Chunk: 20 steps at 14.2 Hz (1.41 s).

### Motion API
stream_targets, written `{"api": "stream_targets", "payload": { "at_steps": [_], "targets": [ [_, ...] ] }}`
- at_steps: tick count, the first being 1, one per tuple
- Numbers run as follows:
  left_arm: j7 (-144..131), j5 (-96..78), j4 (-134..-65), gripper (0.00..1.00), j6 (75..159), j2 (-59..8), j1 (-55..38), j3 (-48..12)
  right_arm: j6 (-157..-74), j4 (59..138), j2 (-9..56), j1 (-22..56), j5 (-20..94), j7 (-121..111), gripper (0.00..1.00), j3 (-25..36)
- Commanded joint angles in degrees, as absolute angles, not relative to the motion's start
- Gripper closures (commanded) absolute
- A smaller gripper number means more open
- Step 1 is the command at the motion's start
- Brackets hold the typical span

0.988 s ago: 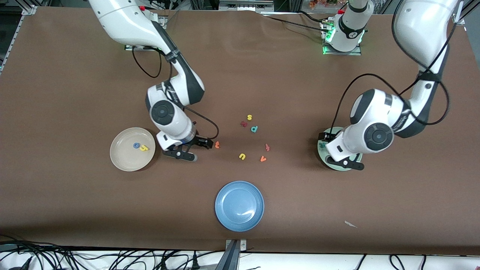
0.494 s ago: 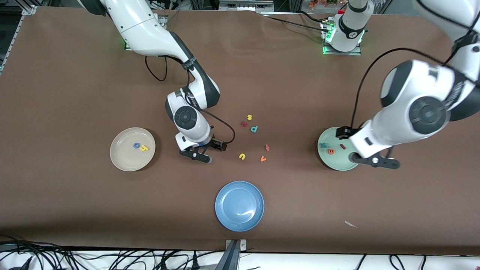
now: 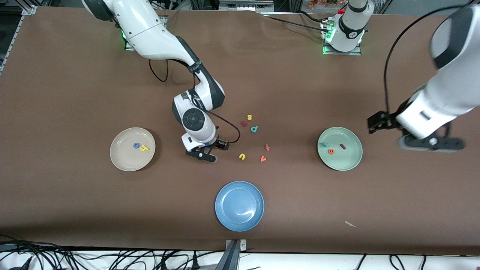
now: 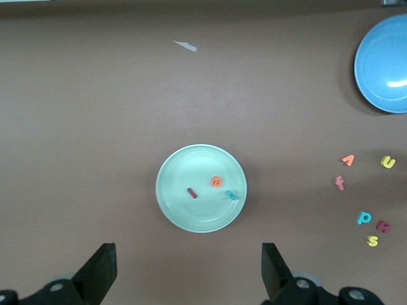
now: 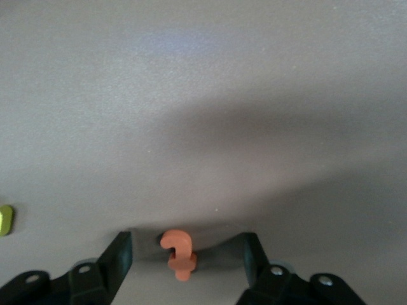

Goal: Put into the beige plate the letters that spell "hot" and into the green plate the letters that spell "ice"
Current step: 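Place the orange r on the beige plate while the left gripper returns to rest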

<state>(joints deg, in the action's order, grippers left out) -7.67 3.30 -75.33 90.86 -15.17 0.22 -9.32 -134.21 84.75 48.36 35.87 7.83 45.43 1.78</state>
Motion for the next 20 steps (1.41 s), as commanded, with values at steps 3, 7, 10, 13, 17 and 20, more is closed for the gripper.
{"api": "stream_targets", "payload": {
  "at_steps": [3,7,10,13,17,20],
  "targets": [
    [-0.97,1.93,-93.68,0.0,99.67,-1.51,-0.09,-5.19,-133.59,82.88,49.66,36.74,7.38,46.41,0.59,2.2],
    [-0.79,2.11,-97.11,0.0,99.06,3.15,0.44,-5.01,-133.68,82.88,49.75,36.74,6.68,46.41,0.8,2.2],
    [-0.96,1.15,-99.75,0.0,99.93,3.6,-0.52,-4.48,-132.81,82.88,49.05,36.56,6.68,45.71,0.91,2.28],
    [-1.41,-2.9,-99.32,0.0,99.15,3.52,-2.02,-3.87,-120.18,76.92,47.29,33.93,6.59,38.79,0.91,3.16],
    [-1.14,-2.72,-98.88,0.0,95.27,2.29,-1.76,-3.69,-115.4,81.19,41.76,33.31,6.59,26.48,0.94,8.95],
    [-0.97,-0.18,-97.56,0.0,95.27,0.62,-1.67,-3.78,-118.9,91.02,35.62,33.31,7.12,17.88,0.94,12.29]
  ]
}}
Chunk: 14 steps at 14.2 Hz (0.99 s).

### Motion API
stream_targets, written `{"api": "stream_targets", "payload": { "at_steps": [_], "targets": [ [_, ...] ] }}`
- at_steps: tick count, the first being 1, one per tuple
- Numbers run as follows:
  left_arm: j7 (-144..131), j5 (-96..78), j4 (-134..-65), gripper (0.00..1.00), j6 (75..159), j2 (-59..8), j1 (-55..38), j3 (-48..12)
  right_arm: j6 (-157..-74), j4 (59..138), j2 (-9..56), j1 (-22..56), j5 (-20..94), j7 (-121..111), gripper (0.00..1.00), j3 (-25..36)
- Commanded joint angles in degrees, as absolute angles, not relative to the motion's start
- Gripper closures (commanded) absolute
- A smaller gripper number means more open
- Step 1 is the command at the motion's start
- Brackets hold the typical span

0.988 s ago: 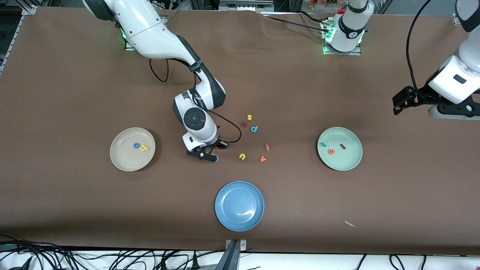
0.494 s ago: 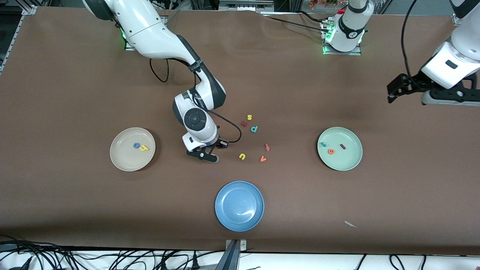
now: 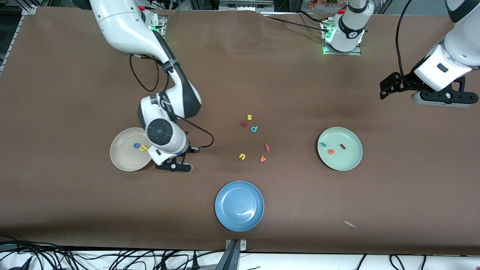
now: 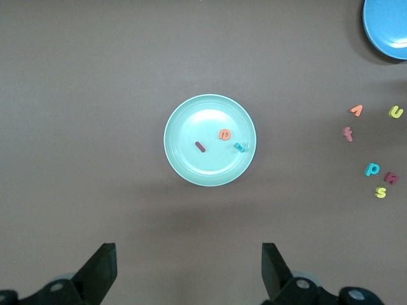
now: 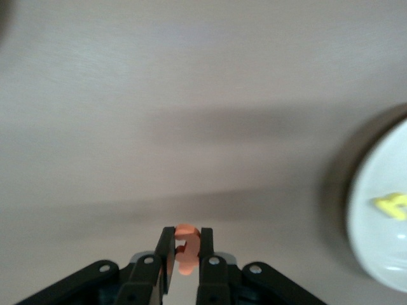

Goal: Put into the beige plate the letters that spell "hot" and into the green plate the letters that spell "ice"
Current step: 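Place the orange r on the beige plate while the left gripper returns to rest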

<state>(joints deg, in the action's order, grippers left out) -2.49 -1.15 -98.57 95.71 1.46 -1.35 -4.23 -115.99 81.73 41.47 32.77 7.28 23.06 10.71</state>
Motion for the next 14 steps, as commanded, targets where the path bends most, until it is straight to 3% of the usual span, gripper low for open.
{"api": "stream_targets", "payload": {
  "at_steps": [1,6,11,12,14],
  "targets": [
    [-0.97,0.26,-97.04,0.0,95.27,0.35,-1.76,-3.87,-121.09,94.71,33.42,33.31,7.29,15.32,0.94,13.17],
    [-0.35,0.44,-96.07,0.0,95.19,-0.7,-1.23,-3.87,-131.46,109.4,27.95,33.22,7.73,-1.02,0.94,20.55],
    [-1.06,0.61,-94.92,0.0,95.27,-0.97,-1.49,-4.13,-133.68,110.22,29.53,26.21,14.4,-17.11,0.91,22.41],
    [-0.53,0.53,-94.92,0.0,95.27,-0.88,-1.32,-4.13,-133.59,109.52,29.62,25.41,14.94,-17.92,0.76,22.33],
    [-0.53,0.53,-94.83,0.0,95.1,-0.7,-1.32,-4.22,-133.07,107.24,31.02,25.57,15.64,-16.79,0.0,22.24]
  ]
}}
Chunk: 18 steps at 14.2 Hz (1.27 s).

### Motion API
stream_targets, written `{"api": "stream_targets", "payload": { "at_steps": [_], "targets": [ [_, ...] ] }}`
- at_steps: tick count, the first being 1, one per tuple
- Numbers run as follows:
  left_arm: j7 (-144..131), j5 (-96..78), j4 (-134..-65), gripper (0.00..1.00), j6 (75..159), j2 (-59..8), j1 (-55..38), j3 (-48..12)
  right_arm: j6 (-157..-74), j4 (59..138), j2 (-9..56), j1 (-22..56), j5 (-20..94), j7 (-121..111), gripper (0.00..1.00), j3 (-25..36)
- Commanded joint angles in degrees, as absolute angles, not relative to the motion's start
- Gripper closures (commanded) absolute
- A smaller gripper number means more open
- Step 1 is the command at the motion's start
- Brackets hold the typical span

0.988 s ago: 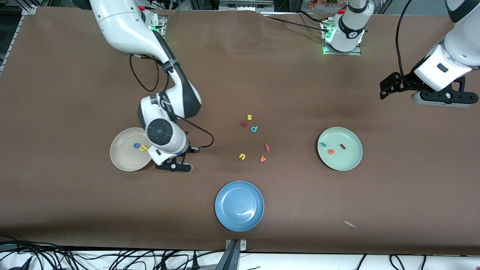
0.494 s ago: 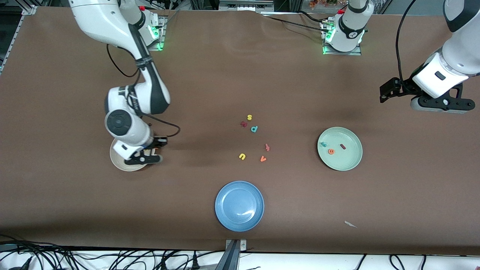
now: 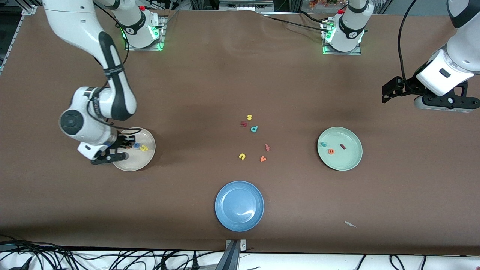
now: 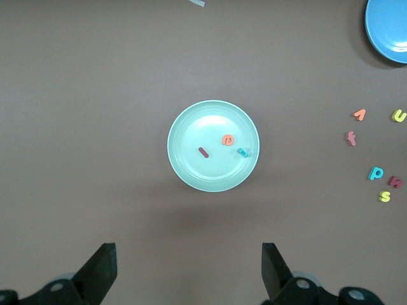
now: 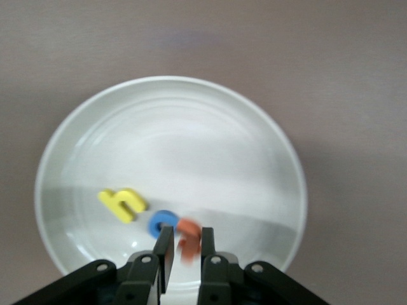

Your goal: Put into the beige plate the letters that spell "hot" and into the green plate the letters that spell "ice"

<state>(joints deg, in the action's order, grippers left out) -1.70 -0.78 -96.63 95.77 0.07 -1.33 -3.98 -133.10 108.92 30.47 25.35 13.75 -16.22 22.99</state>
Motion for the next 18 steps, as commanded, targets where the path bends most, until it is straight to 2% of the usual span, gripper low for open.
{"api": "stream_targets", "payload": {
  "at_steps": [1,5,11,15,16,18],
  "targets": [
    [-0.53,0.53,-94.75,0.0,95.1,-0.53,-1.32,-4.22,-132.98,106.62,31.03,25.84,15.73,-14.79,0.0,22.24],
    [-0.44,0.62,-94.83,0.0,94.83,-0.44,-1.23,-4.04,-130.01,103.28,30.76,28.38,15.56,-4.76,0.0,21.27],
    [-0.61,1.76,-94.75,0.0,93.96,-0.35,-1.14,-3.78,-117.0,95.9,29.97,29.88,14.77,-0.09,0.0,21.71],
    [-0.44,1.84,-94.14,0.0,94.04,-0.61,-1.23,-3.78,-108.66,91.51,26.47,27.96,12.49,-0.09,0.0,21.1],
    [-0.53,1.85,-93.0,0.0,93.96,-0.79,-1.23,-3.87,-105.85,91.23,25.06,24.73,12.31,0.96,0.0,18.48],
    [-0.53,1.85,-92.99,0.0,93.17,-0.61,-1.32,-4.13,-101.36,92.02,20.32,14.82,6.19,1.58,0.0,8.14]
  ]
}}
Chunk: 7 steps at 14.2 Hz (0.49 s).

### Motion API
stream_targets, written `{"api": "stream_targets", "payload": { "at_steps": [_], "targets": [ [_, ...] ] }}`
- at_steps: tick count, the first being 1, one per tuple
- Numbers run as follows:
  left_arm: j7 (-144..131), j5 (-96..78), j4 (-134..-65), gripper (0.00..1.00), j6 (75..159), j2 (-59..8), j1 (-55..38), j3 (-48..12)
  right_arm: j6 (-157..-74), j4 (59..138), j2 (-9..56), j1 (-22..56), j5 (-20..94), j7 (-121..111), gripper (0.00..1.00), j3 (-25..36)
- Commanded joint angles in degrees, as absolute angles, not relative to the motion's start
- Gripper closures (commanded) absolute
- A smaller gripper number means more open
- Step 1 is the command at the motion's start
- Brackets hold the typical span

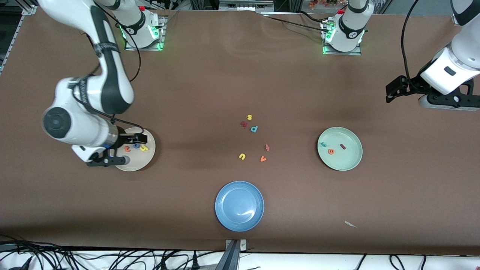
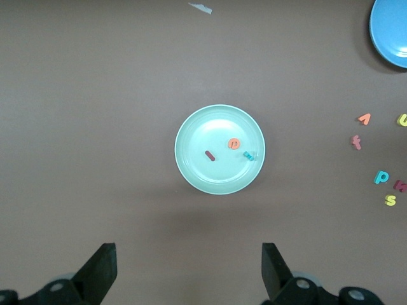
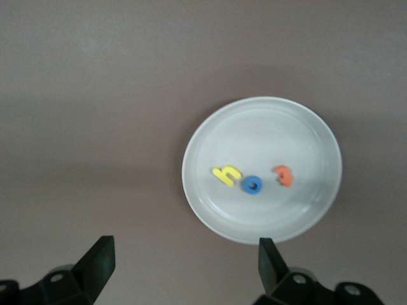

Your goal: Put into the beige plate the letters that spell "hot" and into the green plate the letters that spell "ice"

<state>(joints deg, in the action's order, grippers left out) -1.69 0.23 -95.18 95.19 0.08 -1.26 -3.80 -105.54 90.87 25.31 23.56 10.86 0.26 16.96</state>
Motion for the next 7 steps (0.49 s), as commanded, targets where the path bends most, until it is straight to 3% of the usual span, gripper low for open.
{"api": "stream_targets", "payload": {
  "at_steps": [1,7],
  "targets": [
    [-0.53,1.85,-92.81,0.0,93.16,-0.7,-1.41,-4.22,-99.77,92.89,18.3,11.37,4.85,1.76,0.0,4.95],
    [-0.61,1.84,-92.72,0.0,92.81,-0.7,-1.41,-4.22,-87.82,94.48,6.08,8.79,0.44,1.58,0.0,3.87]
  ]
}}
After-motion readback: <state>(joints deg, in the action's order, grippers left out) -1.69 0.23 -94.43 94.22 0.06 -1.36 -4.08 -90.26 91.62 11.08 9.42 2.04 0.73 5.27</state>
